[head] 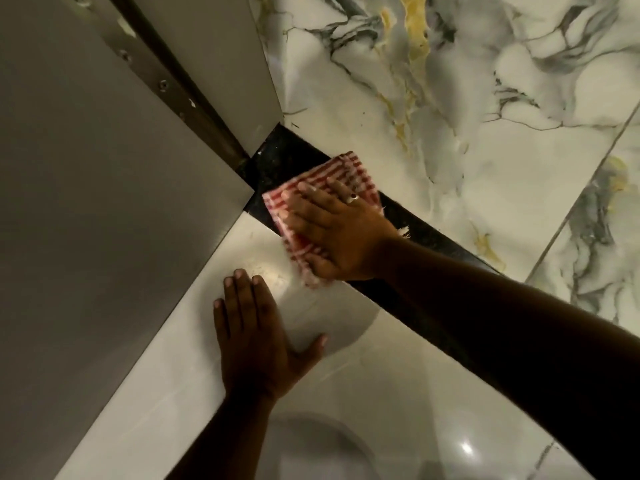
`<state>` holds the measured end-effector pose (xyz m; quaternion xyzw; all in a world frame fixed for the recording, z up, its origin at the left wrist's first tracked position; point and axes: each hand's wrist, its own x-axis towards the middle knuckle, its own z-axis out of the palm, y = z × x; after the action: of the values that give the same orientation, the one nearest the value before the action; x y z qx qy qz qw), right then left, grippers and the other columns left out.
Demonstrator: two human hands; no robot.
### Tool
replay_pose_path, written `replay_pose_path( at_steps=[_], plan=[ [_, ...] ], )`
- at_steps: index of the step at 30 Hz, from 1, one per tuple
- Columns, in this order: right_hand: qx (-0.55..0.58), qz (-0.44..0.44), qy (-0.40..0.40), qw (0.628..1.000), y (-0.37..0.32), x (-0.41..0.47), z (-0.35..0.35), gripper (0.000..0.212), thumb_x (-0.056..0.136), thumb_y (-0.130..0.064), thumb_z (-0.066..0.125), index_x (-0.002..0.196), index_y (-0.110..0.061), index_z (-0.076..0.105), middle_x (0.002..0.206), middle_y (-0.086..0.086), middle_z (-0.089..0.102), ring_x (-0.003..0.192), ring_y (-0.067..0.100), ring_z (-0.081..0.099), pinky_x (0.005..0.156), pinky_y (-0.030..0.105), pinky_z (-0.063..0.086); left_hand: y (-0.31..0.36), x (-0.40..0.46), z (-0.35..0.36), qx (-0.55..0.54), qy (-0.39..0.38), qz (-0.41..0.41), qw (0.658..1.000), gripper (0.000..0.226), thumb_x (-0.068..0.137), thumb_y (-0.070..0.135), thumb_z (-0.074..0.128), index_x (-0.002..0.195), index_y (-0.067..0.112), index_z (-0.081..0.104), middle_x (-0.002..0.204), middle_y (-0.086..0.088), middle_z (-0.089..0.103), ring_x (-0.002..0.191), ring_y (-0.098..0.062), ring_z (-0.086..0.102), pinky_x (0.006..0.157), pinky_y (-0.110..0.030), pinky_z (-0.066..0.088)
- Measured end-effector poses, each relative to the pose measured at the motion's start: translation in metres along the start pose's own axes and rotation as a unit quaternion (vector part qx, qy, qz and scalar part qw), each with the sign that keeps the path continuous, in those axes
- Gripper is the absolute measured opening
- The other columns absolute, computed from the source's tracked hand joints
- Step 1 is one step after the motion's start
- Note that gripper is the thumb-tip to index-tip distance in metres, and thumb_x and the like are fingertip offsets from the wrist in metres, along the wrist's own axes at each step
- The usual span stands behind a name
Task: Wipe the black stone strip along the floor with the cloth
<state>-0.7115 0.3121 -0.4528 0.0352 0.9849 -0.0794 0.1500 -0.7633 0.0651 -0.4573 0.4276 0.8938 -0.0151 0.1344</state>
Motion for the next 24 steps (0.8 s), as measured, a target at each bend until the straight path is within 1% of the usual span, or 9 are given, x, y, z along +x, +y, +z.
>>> replay_pose_path(
  at_steps=[3,6,8,10,13,16,18,21,24],
  plan=[
    [0.059,0.147,0.051,0.986,0.012,-0.018,0.003,0.083,0.091,-0.066,0.011,0.161,-0.021,0.010,0.169,0.008,0.006,0.155,0.032,0.004,0.122,0.058,0.000,-0.002,0.001,0.001,-0.002,0.002,-0.003,1.000,0.126,0.071,0.090,0.040,0.155,-0.002,0.018,0.164,-0.027,0.017,0.153,-0.043,0.012,0.122,-0.059,0.015],
    [0.137,0.399,0.104,0.901,-0.013,-0.007,0.005,0.082,0.093,-0.062,0.011,0.161,-0.016,0.004,0.169,0.012,0.000,0.155,0.031,-0.003,0.123,0.056,-0.002,-0.001,0.000,0.002,-0.009,0.008,-0.002,1.000,0.126,0.071,0.088,0.042,0.155,-0.003,0.020,0.164,-0.027,0.017,0.154,-0.042,0.012,0.122,-0.059,0.016],
    [0.181,0.474,0.116,0.854,-0.032,0.026,-0.002,0.080,0.096,-0.059,0.011,0.160,-0.012,0.000,0.168,0.015,-0.003,0.154,0.033,-0.007,0.122,0.055,-0.007,-0.001,0.000,0.003,-0.009,0.013,-0.004,1.000,0.125,0.071,0.087,0.043,0.154,-0.003,0.021,0.164,-0.027,0.018,0.153,-0.042,0.012,0.122,-0.059,0.017],
    [0.164,0.414,0.110,0.889,-0.041,0.059,-0.011,0.081,0.096,-0.059,0.013,0.160,-0.011,0.000,0.168,0.017,-0.001,0.154,0.035,-0.004,0.120,0.056,-0.006,-0.003,0.000,0.005,-0.007,0.010,0.002,1.000,0.125,0.071,0.088,0.042,0.155,-0.001,0.020,0.164,-0.026,0.017,0.153,-0.042,0.013,0.122,-0.059,0.017],
    [0.084,0.211,0.073,0.971,-0.035,0.076,-0.020,0.086,0.094,-0.064,0.025,0.160,-0.013,0.003,0.169,0.014,0.000,0.154,0.035,-0.001,0.122,0.056,-0.002,-0.004,0.000,0.005,0.002,-0.003,0.002,1.000,0.125,0.072,0.090,0.038,0.157,0.002,0.016,0.165,-0.024,0.014,0.154,-0.041,0.011,0.123,-0.058,0.016],
    [0.021,0.033,0.021,0.999,-0.009,0.056,-0.021,0.087,0.089,-0.068,0.015,0.160,-0.017,0.012,0.169,0.009,0.008,0.155,0.033,0.003,0.123,0.057,0.003,-0.002,-0.001,0.003,-0.005,-0.006,-0.003,1.000,0.124,0.072,0.090,0.037,0.157,0.001,0.016,0.165,-0.024,0.013,0.154,-0.040,0.010,0.123,-0.057,0.015],
    [-0.019,-0.018,0.000,1.000,0.007,0.037,-0.018,0.089,0.085,-0.068,0.006,0.160,-0.021,0.012,0.169,0.007,0.008,0.155,0.033,0.004,0.123,0.057,0.004,-0.001,-0.001,0.001,-0.005,-0.011,-0.003,1.000,0.124,0.072,0.089,0.037,0.156,0.000,0.017,0.165,-0.025,0.014,0.154,-0.040,0.009,0.123,-0.058,0.014],
    [0.066,0.166,0.047,0.983,0.007,0.015,-0.006,0.087,0.086,-0.067,0.007,0.161,-0.022,0.011,0.169,0.007,0.008,0.155,0.033,0.005,0.123,0.058,0.004,-0.001,-0.001,-0.001,-0.005,-0.006,0.002,1.000,0.124,0.072,0.088,0.039,0.155,-0.002,0.020,0.164,-0.026,0.015,0.154,-0.041,0.010,0.123,-0.057,0.013],
    [0.144,0.403,0.117,0.896,-0.034,0.006,0.004,0.081,0.093,-0.062,0.015,0.160,-0.017,0.008,0.169,0.010,0.005,0.155,0.033,0.002,0.122,0.057,-0.001,0.000,-0.001,-0.001,-0.007,-0.002,0.002,1.000,0.126,0.071,0.090,0.037,0.155,-0.002,0.019,0.164,-0.026,0.014,0.154,-0.041,0.009,0.124,-0.056,0.011]
  ],
)
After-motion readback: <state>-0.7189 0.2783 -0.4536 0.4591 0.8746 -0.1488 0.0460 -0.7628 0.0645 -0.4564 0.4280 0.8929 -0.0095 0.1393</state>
